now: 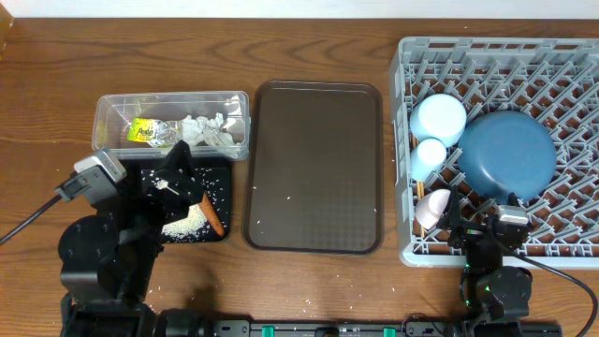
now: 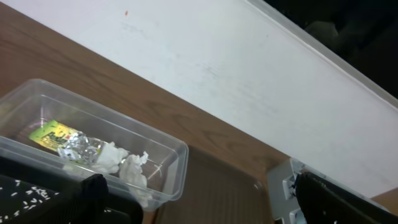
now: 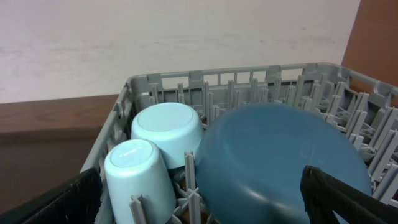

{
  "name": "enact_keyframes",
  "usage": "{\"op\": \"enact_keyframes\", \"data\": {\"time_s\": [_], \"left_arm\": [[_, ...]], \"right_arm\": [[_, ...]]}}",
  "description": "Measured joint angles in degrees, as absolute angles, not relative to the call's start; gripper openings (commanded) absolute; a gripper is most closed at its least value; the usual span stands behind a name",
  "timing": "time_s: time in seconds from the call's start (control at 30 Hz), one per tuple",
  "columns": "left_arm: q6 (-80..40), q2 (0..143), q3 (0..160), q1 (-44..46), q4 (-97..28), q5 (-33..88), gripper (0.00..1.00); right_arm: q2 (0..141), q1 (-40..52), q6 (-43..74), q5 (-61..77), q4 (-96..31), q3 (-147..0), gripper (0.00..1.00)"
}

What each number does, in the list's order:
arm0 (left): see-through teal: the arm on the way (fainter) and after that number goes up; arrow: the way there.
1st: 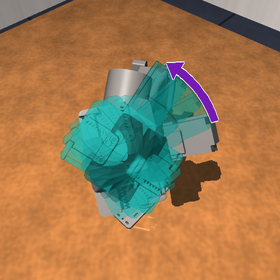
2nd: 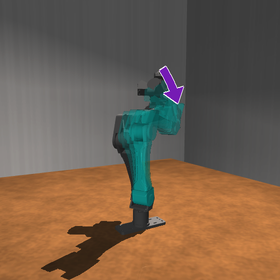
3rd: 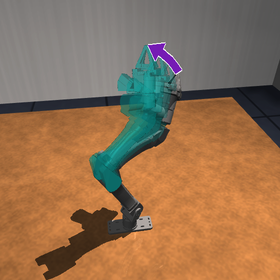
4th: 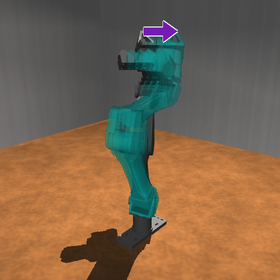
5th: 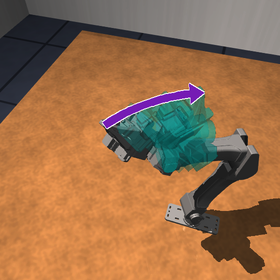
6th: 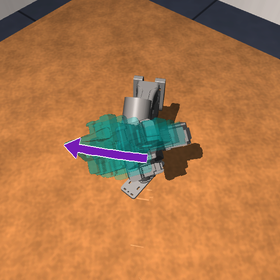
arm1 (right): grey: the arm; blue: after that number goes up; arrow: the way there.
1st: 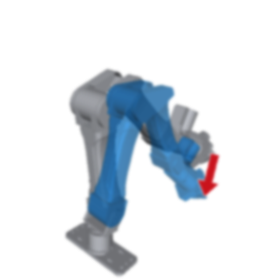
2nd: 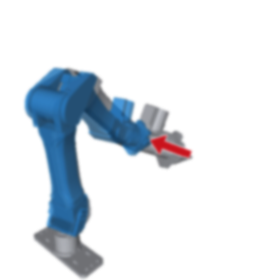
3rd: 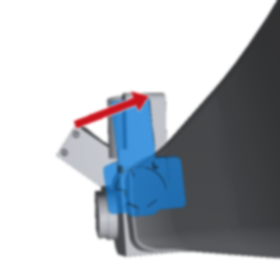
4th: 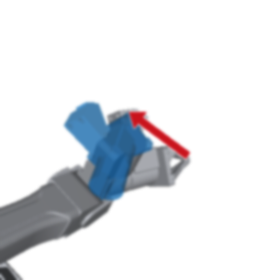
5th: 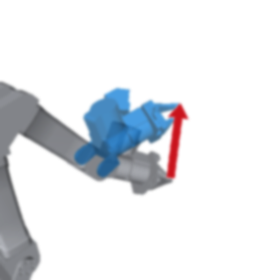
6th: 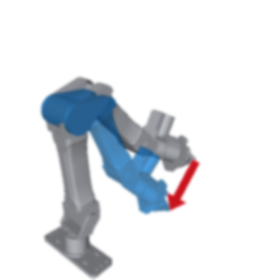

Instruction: Sort waste into correct bins and load items into the dishwasher rack

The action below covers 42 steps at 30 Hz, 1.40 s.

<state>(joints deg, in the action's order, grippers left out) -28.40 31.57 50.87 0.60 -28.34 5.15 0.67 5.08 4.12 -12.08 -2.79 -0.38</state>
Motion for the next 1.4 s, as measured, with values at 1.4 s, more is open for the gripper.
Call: {"op": "enact_keyframes", "data": {"time_s": [1.4], "left_arm": [[-33.3, 1.8, 8.1, 5.9, -1.8, 6.1, 0.98]], "right_arm": [[0.7, 5.1, 4.1, -12.1, -2.8, -0.4, 0.99]]}}
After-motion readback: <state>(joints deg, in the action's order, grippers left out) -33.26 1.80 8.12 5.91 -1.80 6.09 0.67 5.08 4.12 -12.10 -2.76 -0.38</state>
